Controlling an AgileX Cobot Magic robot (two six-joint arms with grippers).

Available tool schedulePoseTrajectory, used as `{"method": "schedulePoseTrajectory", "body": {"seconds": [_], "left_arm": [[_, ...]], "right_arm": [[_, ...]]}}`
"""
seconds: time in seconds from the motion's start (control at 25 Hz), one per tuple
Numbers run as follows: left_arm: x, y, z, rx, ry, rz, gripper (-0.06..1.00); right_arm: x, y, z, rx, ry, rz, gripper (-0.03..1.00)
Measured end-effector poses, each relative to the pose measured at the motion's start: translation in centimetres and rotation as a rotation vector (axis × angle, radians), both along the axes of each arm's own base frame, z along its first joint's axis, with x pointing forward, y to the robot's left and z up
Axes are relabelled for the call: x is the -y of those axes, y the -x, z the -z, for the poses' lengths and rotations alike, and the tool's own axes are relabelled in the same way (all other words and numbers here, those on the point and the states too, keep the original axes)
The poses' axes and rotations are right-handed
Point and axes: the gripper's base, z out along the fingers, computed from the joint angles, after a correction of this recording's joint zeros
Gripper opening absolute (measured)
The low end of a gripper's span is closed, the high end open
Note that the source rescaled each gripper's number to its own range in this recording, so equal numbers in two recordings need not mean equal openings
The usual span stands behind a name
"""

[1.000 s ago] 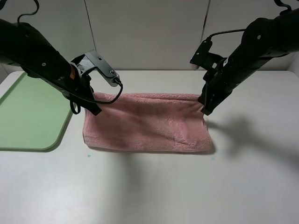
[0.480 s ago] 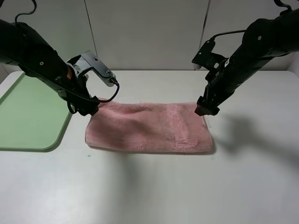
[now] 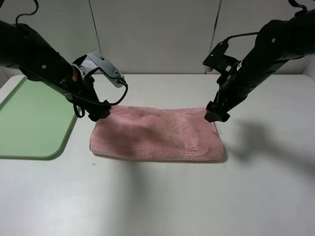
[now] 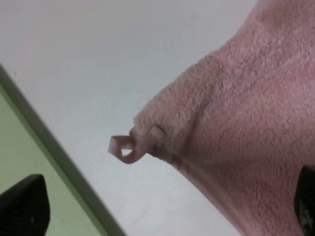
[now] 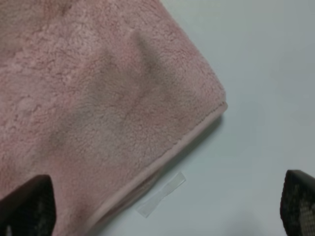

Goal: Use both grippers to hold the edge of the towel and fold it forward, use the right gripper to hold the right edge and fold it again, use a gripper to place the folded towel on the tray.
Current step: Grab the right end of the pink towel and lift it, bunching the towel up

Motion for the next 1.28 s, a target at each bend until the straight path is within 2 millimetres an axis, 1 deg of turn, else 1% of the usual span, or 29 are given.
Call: {"method": "schedulePoseTrajectory", "body": {"seconds": [0.8,1.12,1.2,1.28], "left_arm": [[0.4,-0.1,-0.1,0.010,0.071,-0.035,1.00],[0.1,0.2,0.0,-0.029,0.082,-0.120,1.00],[-0.1,0.4,-0.3,-0.037,0.082,-0.149,1.00],[-0.3,0.6,-1.1,-0.032,0.090,-0.174,1.00]], "right_arm": [[0.0,0.0,0.0,-0.005,-0.011,0.029,1.00],[0.0,0.0,0.0,-0.027,-0.042,0.116,1.00],[0.0,0.1,0.0,-0.037,-0.053,0.150,1.00],[0.0,0.1,0.0,-0.045,-0.065,0.184,1.00]]}}
